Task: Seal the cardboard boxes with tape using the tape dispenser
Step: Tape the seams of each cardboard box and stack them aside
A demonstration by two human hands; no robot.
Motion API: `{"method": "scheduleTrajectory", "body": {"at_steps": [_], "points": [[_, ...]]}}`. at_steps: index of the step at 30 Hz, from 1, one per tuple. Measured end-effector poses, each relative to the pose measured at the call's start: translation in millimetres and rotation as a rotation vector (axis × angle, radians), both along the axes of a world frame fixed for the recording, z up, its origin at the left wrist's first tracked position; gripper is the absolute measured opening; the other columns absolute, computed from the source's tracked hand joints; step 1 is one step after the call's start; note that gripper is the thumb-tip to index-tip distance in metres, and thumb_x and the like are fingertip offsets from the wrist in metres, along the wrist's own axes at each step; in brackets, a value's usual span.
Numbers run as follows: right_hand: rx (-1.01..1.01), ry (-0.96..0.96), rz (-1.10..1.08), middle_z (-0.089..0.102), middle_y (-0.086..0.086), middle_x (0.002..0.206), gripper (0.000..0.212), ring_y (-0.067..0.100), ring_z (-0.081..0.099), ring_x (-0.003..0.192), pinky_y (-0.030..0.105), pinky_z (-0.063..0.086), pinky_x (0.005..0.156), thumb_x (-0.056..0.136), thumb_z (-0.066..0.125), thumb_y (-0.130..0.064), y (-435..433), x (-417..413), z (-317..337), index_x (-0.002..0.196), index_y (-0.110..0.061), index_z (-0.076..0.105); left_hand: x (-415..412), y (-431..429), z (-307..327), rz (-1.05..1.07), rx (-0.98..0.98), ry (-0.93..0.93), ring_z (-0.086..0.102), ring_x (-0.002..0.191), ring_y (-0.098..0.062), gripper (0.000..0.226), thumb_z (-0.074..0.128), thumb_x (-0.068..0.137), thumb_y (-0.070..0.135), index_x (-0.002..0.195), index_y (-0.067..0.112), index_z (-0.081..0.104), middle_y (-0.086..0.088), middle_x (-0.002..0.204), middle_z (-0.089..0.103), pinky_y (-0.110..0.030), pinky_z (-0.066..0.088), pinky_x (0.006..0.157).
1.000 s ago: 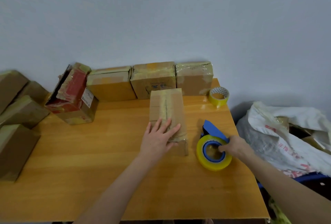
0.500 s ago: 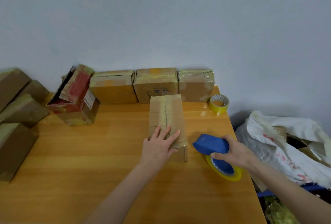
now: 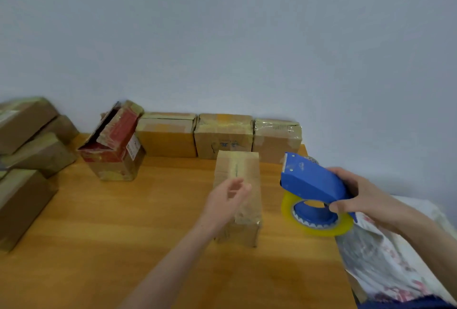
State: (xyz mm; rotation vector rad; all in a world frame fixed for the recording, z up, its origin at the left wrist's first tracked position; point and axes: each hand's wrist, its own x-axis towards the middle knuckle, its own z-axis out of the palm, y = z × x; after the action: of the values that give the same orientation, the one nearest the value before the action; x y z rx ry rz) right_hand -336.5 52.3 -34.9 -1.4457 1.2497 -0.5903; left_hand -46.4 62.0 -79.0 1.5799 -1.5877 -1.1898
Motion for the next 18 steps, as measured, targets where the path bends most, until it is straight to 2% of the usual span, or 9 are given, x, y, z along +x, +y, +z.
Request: {"method": "scheduleTrajectory", "body": {"at_steps": [2,4,7,10,12,15,18], "points": [[-0.026,-0.024,0.041,0.069,-0.003,0.111,0.079,0.017,0.067,0.101,0.031,0.056,0.078,0.046,0.083,-0.025,2,8,8,0.121,-0.022,0.058,-5,0,20,0.065,0.23,0.403,0.066,0.091,-0.012,0.046,0.046,0.09,0.051,0.116,0.016,0.059,0.001,0.105,0.069,-0.022,0.054,0.073],[-0.037,-0.026,0.064,0.068,-0.003,0.113,0.082,0.018,0.066,0.104,0.034,0.056,0.08,0.044,0.082,-0.028,2,17,10,0.123,-0.024,0.058,-8,2,30,0.072,0.335,0.554,0.068,0.078,-0.016,0.056,0.045,0.078,0.061,0.105,0.014,0.061,-0.001,0.089,0.07,-0.026,0.054,0.066],[-0.044,-0.023,0.13,0.067,-0.002,0.114,0.08,0.021,0.066,0.104,0.041,0.055,0.086,0.047,0.081,-0.029,1,30,10,0.123,-0.024,0.058,-11,5,35,0.027,0.335,0.602,0.063,0.07,-0.014,0.065,0.051,0.071,0.064,0.104,0.009,0.062,-0.001,0.08,0.066,-0.024,0.052,0.06],[-0.042,-0.018,0.173,0.067,-0.006,0.111,0.08,0.019,0.067,0.103,0.039,0.056,0.086,0.046,0.081,-0.031,-1,41,10,0.122,-0.025,0.057,-8,8,34,0.048,0.328,0.642,0.06,0.066,-0.011,0.066,0.058,0.077,0.056,0.114,0.001,0.061,-0.001,0.081,0.064,-0.022,0.05,0.056],[-0.038,-0.016,0.183,0.068,-0.009,0.109,0.081,0.018,0.067,0.102,0.037,0.056,0.085,0.045,0.081,-0.031,-2,45,8,0.121,-0.026,0.057,-3,8,30,0.064,0.34,0.681,0.061,0.065,-0.01,0.047,0.06,0.088,0.039,0.113,0.0,0.061,-0.002,0.082,0.066,-0.021,0.05,0.055],[-0.025,-0.019,0.193,0.068,-0.007,0.11,0.082,0.019,0.067,0.102,0.04,0.056,0.087,0.045,0.081,-0.031,-4,45,4,0.123,-0.026,0.057,3,9,24,0.059,0.317,0.672,0.061,0.064,-0.009,0.015,0.059,0.093,0.023,0.095,0.008,0.062,-0.002,0.08,0.066,-0.02,0.049,0.055],[-0.02,-0.029,0.198,0.068,-0.005,0.112,0.083,0.021,0.067,0.104,0.038,0.056,0.086,0.046,0.082,-0.032,-6,43,1,0.125,-0.024,0.057,5,11,20,0.068,0.334,0.693,0.06,0.064,-0.008,0.012,0.057,0.095,0.02,0.094,0.009,0.061,-0.001,0.078,0.064,-0.02,0.05,0.056]]}}
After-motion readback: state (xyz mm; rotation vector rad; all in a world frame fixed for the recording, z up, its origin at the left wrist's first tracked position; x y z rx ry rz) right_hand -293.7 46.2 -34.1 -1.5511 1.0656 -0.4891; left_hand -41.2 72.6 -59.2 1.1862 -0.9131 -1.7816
